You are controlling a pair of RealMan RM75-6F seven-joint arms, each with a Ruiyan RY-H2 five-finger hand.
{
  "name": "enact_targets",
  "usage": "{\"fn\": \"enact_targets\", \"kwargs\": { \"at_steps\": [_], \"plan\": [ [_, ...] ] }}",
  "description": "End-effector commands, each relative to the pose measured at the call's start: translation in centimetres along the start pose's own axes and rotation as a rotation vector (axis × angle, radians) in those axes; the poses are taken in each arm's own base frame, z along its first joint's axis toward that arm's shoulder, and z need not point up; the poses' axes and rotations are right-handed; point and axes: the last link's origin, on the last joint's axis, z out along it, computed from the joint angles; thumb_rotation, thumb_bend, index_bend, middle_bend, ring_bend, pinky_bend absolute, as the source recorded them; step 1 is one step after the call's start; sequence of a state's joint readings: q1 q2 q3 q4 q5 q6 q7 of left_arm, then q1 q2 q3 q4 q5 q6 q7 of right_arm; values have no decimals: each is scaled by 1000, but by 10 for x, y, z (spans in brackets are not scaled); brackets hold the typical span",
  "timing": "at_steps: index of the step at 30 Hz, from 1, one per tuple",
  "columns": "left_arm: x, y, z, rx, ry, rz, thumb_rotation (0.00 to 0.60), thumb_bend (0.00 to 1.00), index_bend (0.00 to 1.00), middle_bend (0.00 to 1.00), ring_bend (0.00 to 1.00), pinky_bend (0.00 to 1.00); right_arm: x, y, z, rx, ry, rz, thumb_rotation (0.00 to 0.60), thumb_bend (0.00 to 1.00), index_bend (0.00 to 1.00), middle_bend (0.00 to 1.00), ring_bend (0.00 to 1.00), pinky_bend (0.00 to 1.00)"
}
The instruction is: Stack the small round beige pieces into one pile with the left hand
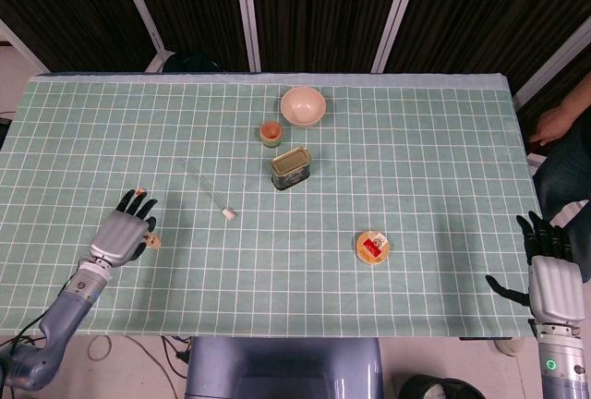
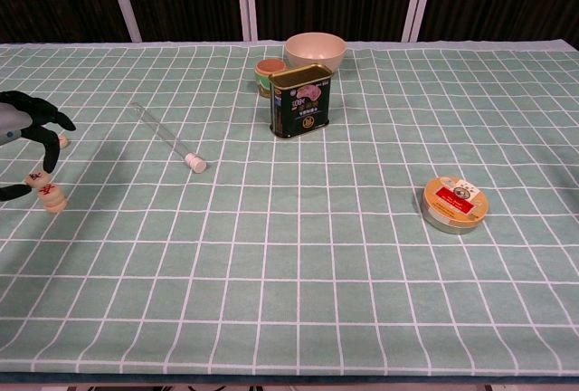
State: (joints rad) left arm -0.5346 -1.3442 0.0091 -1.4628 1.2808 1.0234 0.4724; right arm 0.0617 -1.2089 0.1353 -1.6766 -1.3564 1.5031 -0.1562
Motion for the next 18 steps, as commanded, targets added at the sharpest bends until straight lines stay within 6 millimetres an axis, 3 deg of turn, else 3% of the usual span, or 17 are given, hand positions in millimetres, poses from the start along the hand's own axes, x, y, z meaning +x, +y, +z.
{"fn": "enact_targets", "kwargs": {
  "at_steps": [1,18],
  "plan": [
    [0,2,0,-3,3,-1,600,334,455,110,0,0,0,0,0,1,1,-1,600,233,81,13,31,0],
    [-3,6,0,-10,9,26,600,334,450,106,0,0,0,0,0,2,3,-2,600,233,81,13,31,0]
  ]
}}
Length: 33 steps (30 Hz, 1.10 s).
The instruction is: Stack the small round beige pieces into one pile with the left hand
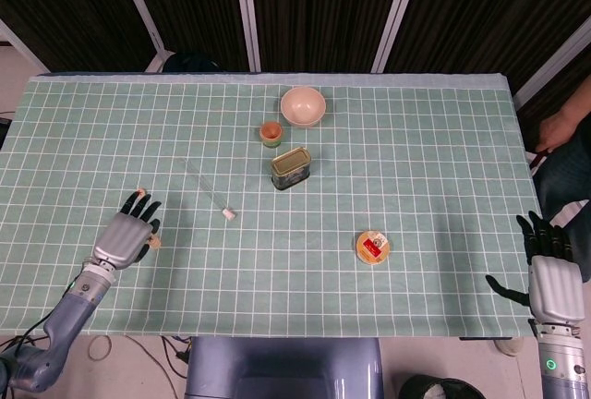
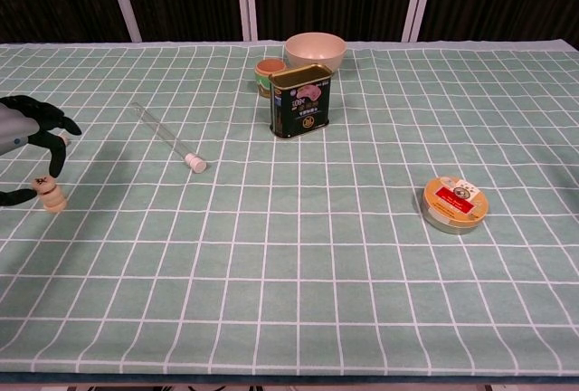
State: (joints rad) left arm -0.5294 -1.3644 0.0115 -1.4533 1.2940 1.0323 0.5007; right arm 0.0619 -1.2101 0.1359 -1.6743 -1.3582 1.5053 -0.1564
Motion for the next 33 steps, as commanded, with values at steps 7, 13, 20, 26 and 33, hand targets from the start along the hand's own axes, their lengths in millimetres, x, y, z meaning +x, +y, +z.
{"fn": "enact_targets", "kwargs": {
  "at_steps": [7,13,20,26,33],
  "plan": [
    [-1,1,0,-1,-3,9,600,335,443,103,0,0,0,0,0,0,-1,0,600,233,81,13,31,0],
    [-3,0,0,1,-9,19,600,334,439,100,0,0,0,0,0,-1,-2,-1,600,232,81,13,31,0],
    [-3,0,0,3,-8,25,600,332,427,96,0,0,0,0,0,-1,-1,-1,600,232,81,13,31,0],
    [-2,1,-1,-2,-10,20,600,315,419,93,0,0,0,0,0,-2,-2,-3,600,233,81,13,31,0],
    [6,-13,-6,49,32,-2,600,314,397,91,0,0,0,0,0,-4,0,-3,600,232,81,13,31,0]
  ]
}}
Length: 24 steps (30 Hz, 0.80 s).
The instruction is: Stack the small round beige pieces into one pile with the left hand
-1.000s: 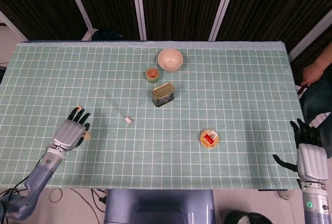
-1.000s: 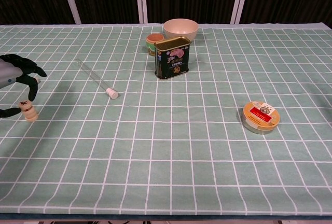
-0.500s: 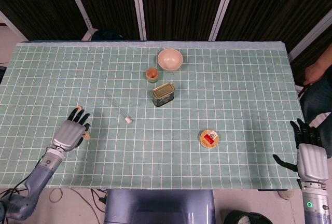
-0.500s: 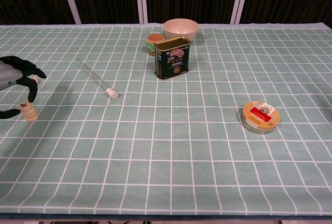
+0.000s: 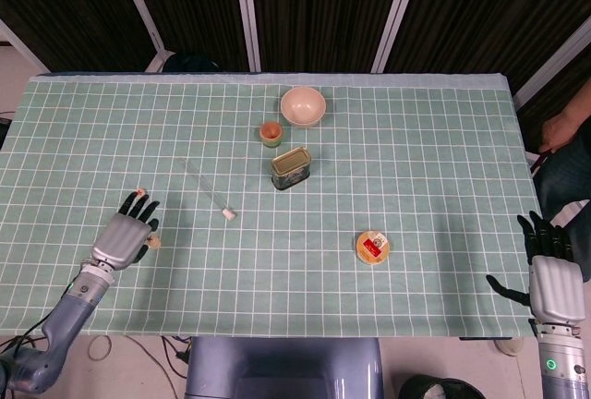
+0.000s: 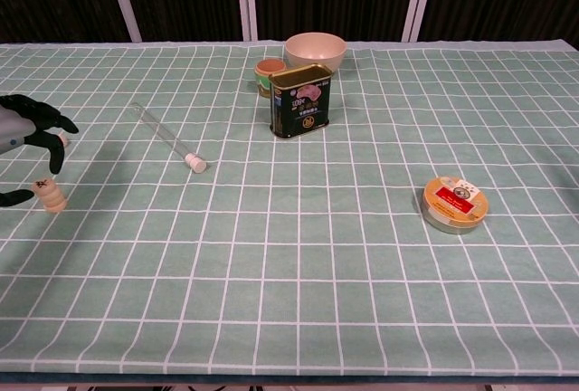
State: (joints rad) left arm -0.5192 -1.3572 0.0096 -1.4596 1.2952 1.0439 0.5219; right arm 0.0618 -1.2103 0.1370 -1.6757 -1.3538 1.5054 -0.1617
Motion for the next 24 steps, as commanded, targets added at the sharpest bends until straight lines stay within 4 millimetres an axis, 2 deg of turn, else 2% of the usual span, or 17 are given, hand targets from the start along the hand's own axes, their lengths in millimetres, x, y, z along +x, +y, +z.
{"fn": "enact_targets", "kwargs": {
  "at_steps": [1,6,12,17,24],
  "plan": [
    [7,-13,-3,42,31,-26,600,314,389,91,0,0,0,0,0,0,0,0,600,233,81,13,31,0],
    [11,-33,-2,91,53,-65,600,280,359,89,0,0,0,0,0,0,4,-2,600,232,81,13,31,0],
    [15,-60,16,165,51,-104,600,277,350,81,0,0,-1,-1,0,-4,8,-1,600,233,82,13,31,0],
    [18,-69,34,198,38,-127,600,276,350,79,0,0,-1,-2,0,-5,8,-6,600,233,81,13,31,0],
    [14,-73,59,227,19,-139,600,276,364,82,0,0,-1,-1,0,-8,10,-4,600,232,81,13,31,0]
  ]
}}
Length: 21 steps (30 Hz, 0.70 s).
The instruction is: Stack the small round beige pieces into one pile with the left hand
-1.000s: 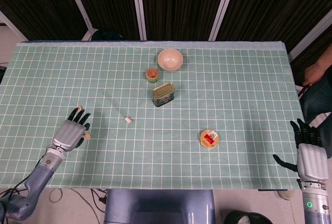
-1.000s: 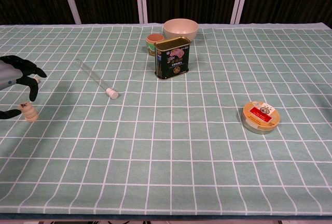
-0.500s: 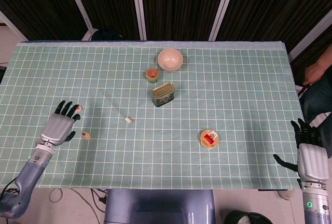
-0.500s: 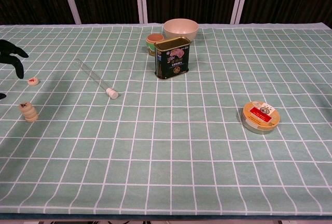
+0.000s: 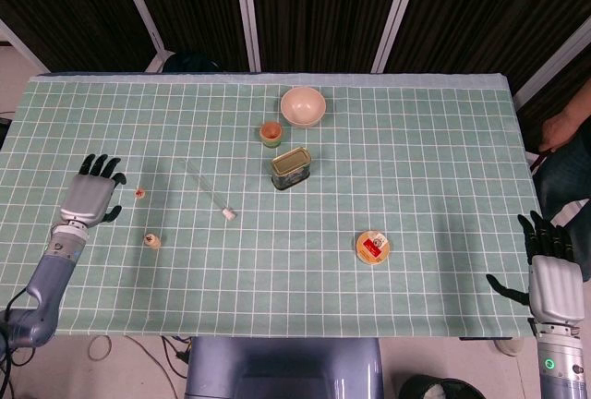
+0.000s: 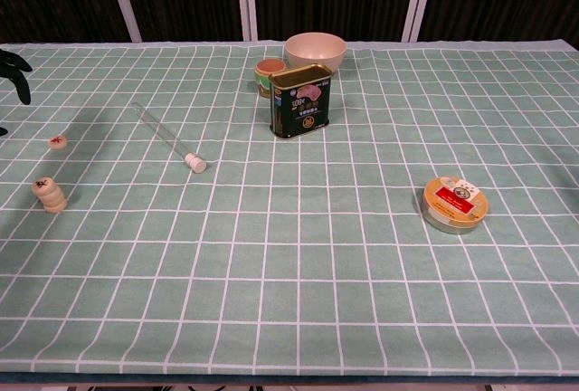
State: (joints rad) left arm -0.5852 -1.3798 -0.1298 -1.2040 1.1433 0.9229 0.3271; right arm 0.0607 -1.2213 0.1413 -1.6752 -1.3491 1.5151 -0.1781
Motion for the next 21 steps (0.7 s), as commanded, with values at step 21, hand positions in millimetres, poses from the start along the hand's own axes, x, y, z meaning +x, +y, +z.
{"fn": "enact_targets", "kwargs": {
  "at_steps": [21],
  "plan": [
    [-30,25,45,29,-46,19,600,277,421,103,0,0,0,1,1,-4,0,6,600,233,81,13,31,0]
  ]
}}
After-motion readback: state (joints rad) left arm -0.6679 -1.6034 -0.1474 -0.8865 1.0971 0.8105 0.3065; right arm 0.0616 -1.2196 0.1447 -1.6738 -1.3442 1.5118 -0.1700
